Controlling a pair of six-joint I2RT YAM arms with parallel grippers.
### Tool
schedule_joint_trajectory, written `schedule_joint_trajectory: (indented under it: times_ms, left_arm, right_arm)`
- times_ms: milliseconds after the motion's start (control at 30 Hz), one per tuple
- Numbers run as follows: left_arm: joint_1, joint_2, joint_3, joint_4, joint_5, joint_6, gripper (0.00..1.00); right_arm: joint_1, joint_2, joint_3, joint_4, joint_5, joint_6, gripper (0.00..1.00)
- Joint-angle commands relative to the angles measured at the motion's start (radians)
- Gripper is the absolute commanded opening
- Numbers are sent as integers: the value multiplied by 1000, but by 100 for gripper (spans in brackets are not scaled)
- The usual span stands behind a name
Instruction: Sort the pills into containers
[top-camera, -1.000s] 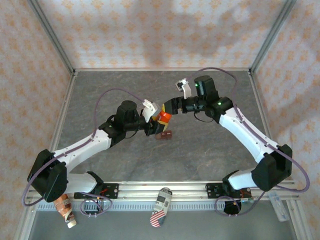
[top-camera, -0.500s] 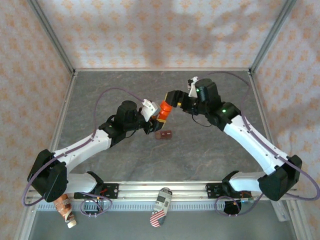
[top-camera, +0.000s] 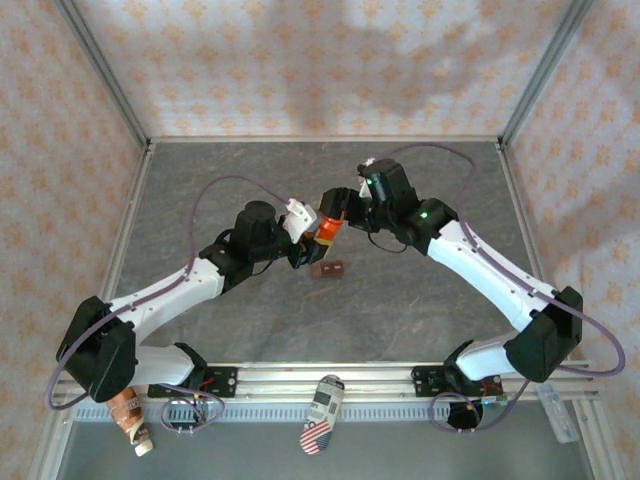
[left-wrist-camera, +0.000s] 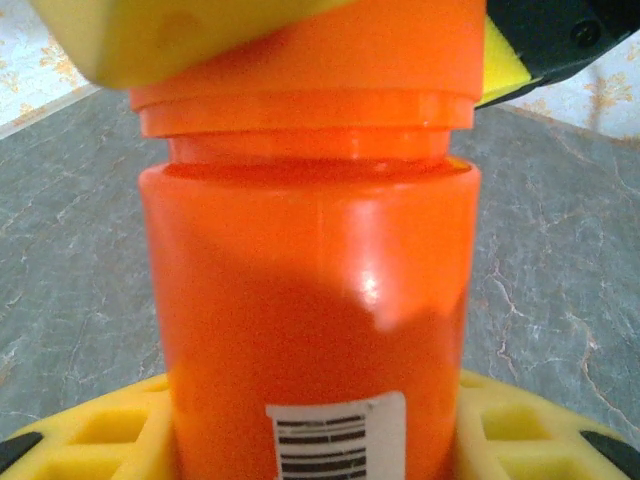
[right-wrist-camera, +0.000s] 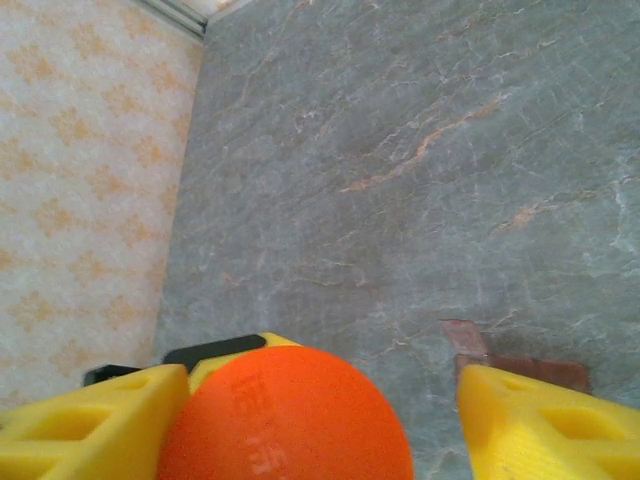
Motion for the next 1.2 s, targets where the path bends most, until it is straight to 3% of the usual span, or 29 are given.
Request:
schedule_joint_trajectory:
  times_ms: [0,133,200,400,533,600,900,1167]
  left_arm:
    - [-4,2,40,23,-10,19,0]
    - [-3,4,38,34,-7,8,0]
    - [-4,5,37,40,-3,1,0]
    - [-3,2,34,41,27,-11,0]
    - [-3,-6,20,63,57,-34,0]
    - [-2,-7,12,79,74,-47,0]
    - [-2,-2,3,99,133,-84,0]
    - [5,13,33,56,198,-89,0]
  right_arm:
    - [2,-1,25,-1,22,-14,57]
    - [2,-7,18,12,0,-36,42]
    - [1,-17,16,16,0,-60,39]
    - [-14,-65,24,14,-14,-268,36]
    - [-35,-120,-21,29,-108,-559,37]
    - [-57,-154,-73,71,-155,-616,37]
    - [-151,-163,-190,257,-317,-491,36]
    - [-154,-150,-154,124,-360,-594,33]
